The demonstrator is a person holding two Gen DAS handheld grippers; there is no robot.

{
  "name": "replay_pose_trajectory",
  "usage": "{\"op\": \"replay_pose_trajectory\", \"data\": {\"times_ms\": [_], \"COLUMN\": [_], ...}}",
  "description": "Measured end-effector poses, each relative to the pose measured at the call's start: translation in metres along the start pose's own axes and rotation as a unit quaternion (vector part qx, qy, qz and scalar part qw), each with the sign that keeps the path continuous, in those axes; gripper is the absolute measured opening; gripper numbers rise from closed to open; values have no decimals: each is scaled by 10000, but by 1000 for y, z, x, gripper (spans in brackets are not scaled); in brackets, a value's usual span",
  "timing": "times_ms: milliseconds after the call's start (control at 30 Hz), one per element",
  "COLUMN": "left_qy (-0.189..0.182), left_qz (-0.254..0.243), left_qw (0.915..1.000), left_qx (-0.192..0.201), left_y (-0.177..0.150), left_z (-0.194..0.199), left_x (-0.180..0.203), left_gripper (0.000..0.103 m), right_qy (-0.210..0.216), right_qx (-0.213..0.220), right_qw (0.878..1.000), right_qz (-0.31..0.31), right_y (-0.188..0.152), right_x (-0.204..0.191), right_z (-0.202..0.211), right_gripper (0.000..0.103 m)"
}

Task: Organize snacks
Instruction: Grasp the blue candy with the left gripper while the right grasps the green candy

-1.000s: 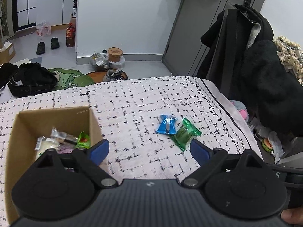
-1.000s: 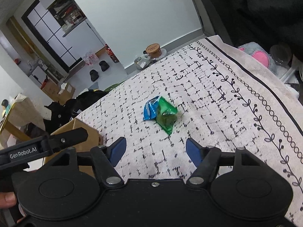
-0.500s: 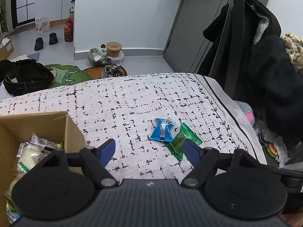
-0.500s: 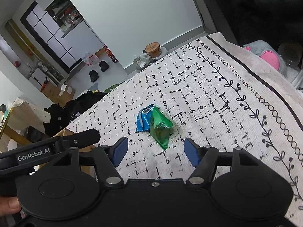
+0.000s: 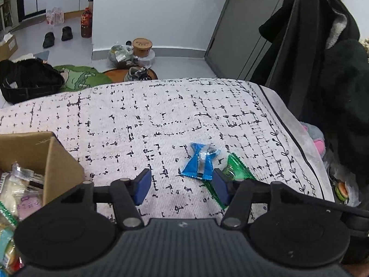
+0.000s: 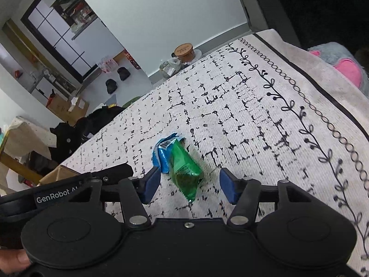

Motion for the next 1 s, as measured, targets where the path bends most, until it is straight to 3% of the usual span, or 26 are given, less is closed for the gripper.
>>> {"op": "replay_pose_trajectory", "data": {"times_ms": [133, 167, 200, 267, 700, 900, 1000], "left_qy": [59, 67, 70, 59, -153, -153, -146], "left_qz": [146, 182, 214, 247, 9, -137, -149], "left_qw": [9999, 9998, 9997, 9996, 9992, 9993, 9989], "left_qx": [-47, -66, -89, -117, -382, -304, -410], "left_y": [3, 4, 5, 8, 12, 14, 12], "left_z": [-11, -13, -15, -20, -60, -65, -69], "left_x": [-7, -9, -11, -13, 17, 26, 26], "left_gripper": [49, 47, 46, 46, 48, 48, 42], "right_qy": [11, 9, 4, 5, -38, -114, -153], "right_qx": [-68, -87, -139, -232, -20, 25, 47], "right_qw": [9999, 9998, 9997, 9994, 10000, 9999, 9998], "right_qz": [109, 155, 211, 270, -18, -86, -123], "right_y": [5, 5, 5, 3, 9, 9, 7], "right_x": [-4, -6, -8, -9, 17, 18, 18], "right_z": [-15, -19, -23, -28, 1, 9, 12], "right_gripper": [56, 48, 31, 29, 25, 25, 25]}}
Point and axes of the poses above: each gripper's, at about its wrist camera, not at the fingertips, and z roughly against the way its jaws point, x to its right, y to its top, the point moved 4 cm from there along -z, roughly the way its jaws point, and after that the axes turned 2 degrees about y, right-handed, at the moved point
